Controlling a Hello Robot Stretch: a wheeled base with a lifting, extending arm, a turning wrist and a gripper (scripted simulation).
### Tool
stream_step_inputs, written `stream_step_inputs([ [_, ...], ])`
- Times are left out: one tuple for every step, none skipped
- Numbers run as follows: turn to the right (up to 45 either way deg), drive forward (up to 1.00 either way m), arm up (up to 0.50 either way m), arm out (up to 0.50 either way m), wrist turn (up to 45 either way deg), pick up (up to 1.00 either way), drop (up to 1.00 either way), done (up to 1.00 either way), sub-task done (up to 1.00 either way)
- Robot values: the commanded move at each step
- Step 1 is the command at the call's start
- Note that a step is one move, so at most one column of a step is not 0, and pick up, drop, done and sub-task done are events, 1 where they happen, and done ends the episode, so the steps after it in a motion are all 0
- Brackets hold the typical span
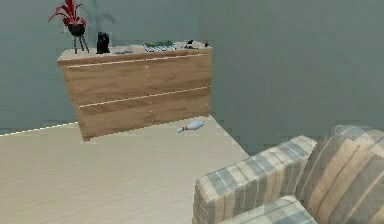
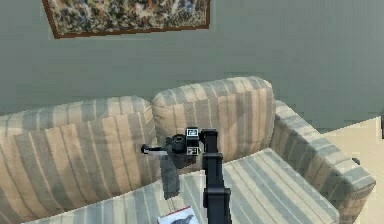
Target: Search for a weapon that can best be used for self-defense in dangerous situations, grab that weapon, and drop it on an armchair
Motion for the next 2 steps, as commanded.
stream_step_inputs([
  [0.0, 0.0, 0.2, 0.0, 0.0, 0.0, 0.0, 0.0, 0.0],
  [0.0, 0.0, 0.0, 0.0, -45.0, 0.0, 0.0, 0.0, 0.0],
])
